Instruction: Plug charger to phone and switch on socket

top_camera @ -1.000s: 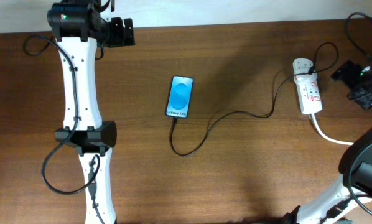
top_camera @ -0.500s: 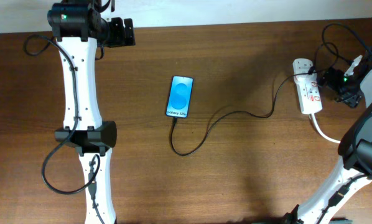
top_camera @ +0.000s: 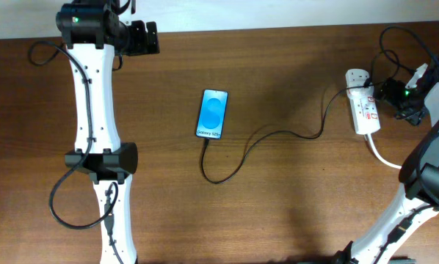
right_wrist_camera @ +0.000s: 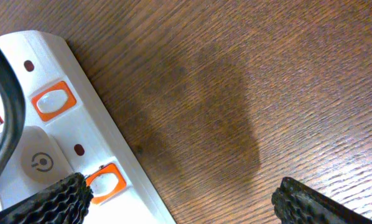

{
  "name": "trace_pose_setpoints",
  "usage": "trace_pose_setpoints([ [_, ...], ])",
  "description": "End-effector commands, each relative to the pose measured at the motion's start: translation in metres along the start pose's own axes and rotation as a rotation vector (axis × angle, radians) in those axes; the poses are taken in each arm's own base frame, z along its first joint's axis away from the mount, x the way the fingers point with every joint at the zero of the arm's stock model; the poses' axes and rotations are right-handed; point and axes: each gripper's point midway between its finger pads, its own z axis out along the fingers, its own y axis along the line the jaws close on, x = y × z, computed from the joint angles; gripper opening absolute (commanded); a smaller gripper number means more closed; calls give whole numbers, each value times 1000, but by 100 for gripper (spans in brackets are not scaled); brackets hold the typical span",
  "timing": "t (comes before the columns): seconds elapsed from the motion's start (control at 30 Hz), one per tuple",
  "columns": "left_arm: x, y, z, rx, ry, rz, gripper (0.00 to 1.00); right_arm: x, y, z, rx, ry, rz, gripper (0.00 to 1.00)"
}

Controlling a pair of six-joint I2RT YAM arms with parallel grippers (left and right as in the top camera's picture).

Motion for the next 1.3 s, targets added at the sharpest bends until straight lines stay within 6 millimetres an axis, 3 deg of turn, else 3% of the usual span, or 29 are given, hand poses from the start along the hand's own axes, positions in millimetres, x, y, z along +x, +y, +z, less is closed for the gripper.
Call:
trace_pose_setpoints([
  [0.0,0,4,1,-17,1,-12,99,17,1,21,9,53,-18,98],
  [0.1,0,4,1,-17,1,-12,99,24,-4,33,15,83,-10,98],
  [0.87,0,4,1,-17,1,-12,99,42,7,29,-46,159,10,98],
  [0.93,0,4,1,-17,1,-12,100,34,11,8,-78,141,23,99],
  [0.97,0,4,1,-17,1,-12,99,25,12,-11,-78,109,24,98],
  [1.03,0,4,1,-17,1,-12,99,11,8,-56,-64,38,60,99],
  [1.1,0,4,1,-17,1,-12,99,5,8,-115,-57,-33,95,99],
  [1.17,0,4,1,-17,1,-12,99,12,14,-148,-58,-49,93,99],
  [1.27,0,4,1,-17,1,-12,100,40,28,-199,-61,-35,87,99],
])
